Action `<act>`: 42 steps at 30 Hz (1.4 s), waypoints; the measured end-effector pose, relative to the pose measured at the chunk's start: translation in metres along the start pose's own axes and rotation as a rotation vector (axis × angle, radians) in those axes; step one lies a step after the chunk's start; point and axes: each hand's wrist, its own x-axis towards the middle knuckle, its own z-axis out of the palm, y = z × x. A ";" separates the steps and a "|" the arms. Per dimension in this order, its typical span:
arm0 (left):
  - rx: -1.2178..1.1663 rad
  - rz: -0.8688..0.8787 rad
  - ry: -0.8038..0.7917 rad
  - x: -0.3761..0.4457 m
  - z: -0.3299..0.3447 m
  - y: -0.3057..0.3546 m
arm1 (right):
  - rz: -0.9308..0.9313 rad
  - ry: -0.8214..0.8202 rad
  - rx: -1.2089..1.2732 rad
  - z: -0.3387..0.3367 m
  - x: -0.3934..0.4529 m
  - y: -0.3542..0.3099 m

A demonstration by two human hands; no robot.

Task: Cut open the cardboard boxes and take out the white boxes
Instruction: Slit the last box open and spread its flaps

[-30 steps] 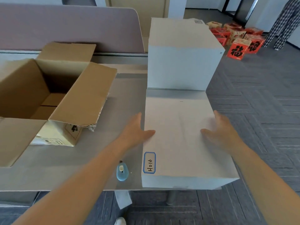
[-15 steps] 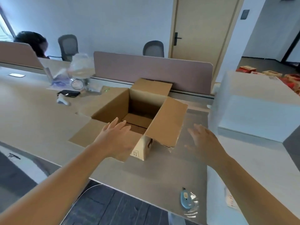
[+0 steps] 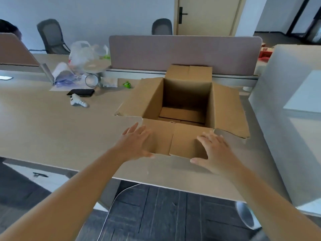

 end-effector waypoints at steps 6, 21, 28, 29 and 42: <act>-0.066 0.101 0.050 0.013 0.001 -0.014 | 0.064 0.028 -0.027 -0.003 -0.004 -0.009; -0.639 -0.031 0.394 0.026 -0.044 -0.027 | 0.086 0.446 0.254 -0.052 0.008 -0.008; -1.017 -0.463 0.590 0.050 -0.051 -0.011 | 0.519 0.545 0.663 -0.049 0.048 0.018; -1.082 -0.520 0.571 0.052 -0.045 -0.009 | 0.599 0.524 0.736 -0.045 0.051 0.021; -1.705 -0.594 0.331 0.103 0.022 0.013 | 0.909 0.487 1.253 0.022 0.075 0.037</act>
